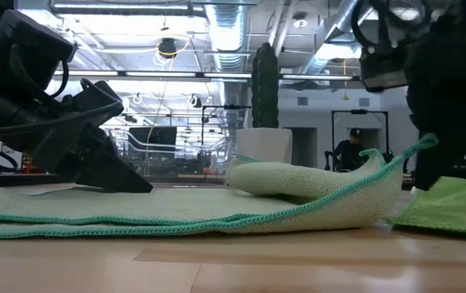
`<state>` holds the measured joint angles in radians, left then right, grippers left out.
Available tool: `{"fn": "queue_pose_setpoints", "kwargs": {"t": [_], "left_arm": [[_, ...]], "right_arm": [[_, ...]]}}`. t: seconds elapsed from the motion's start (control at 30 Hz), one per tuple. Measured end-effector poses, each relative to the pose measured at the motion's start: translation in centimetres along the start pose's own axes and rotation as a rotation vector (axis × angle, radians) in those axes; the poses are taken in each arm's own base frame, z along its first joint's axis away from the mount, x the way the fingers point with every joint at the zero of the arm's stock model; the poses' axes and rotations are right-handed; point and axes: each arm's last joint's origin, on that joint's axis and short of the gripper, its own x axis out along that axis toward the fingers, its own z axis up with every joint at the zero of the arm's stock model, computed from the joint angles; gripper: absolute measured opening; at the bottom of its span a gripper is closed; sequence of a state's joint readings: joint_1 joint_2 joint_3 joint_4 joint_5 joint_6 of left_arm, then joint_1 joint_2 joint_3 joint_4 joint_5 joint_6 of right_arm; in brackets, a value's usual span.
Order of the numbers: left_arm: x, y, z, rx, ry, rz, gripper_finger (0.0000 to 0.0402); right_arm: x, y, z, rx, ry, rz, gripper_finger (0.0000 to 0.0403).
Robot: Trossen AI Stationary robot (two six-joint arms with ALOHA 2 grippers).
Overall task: Fold microfiber towels
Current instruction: Fold the light green microfiber towel
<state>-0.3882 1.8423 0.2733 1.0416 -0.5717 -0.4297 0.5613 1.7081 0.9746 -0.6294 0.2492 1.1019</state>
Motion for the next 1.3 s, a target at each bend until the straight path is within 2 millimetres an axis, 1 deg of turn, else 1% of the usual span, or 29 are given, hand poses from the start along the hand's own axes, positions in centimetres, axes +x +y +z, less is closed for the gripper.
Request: {"fn": "queue_pose_setpoints", "kwargs": {"t": [0.07,0.2,0.33,0.57,0.67,0.77,0.83,0.9,0.97,1.07,1.2,1.27,1.3], "left_arm": [[0.0,0.0,0.0,0.007,0.0,0.0,0.0],[0.0,0.0,0.1,0.006,-0.005,-0.001,0.0],[0.0,0.0,0.1,0.004,-0.004,-0.001,0.0],[0.0,0.0,0.1,-0.002,-0.004,-0.001,0.0],[0.0,0.0,0.1,-0.002,-0.004,-0.001,0.0],[0.0,0.0,0.1,-0.002,-0.004,0.0,0.0],[0.0,0.0,0.1,-0.002,-0.004,0.0,0.0],[0.0,0.0,0.1,-0.002,-0.004,0.0,0.0],[0.0,0.0,0.1,-0.003,-0.005,0.0,0.0],[0.0,0.0,0.1,-0.003,-0.008,0.007,0.0],[0.0,0.0,0.1,-0.004,-0.008,0.008,0.0],[0.0,0.0,0.0,-0.003,-0.006,0.009,0.0],[0.0,0.0,0.0,-0.004,-0.005,0.009,0.0]], "right_arm": [[-0.1,0.5,0.5,-0.004,-0.033,0.053,0.0165],[-0.3,0.9,1.7,-0.03,-0.096,0.126,0.0161],[0.0,1.4,2.9,-0.091,-0.164,0.198,0.0158],[1.2,2.5,4.8,-0.282,-0.247,0.353,0.0148],[0.8,2.9,5.5,-0.393,-0.311,0.411,0.0142],[-0.3,3.0,6.0,-0.486,-0.385,0.431,0.0134],[-1.3,2.8,6.5,-0.513,-0.434,0.441,0.0129],[-1.9,2.2,6.8,-0.508,-0.45,0.399,0.0125],[-1.6,1.5,7.3,-0.513,-0.444,0.348,0.0122],[-0.8,0.6,8.4,-0.577,-0.445,0.304,0.0126],[0.5,-0.8,10.8,-0.668,-0.434,0.311,0.0158],[0.7,-1.0,12.4,-0.701,-0.46,0.363,0.0181],[0.9,-1.3,12.9,-0.717,-0.455,0.371,0.0192]]}}
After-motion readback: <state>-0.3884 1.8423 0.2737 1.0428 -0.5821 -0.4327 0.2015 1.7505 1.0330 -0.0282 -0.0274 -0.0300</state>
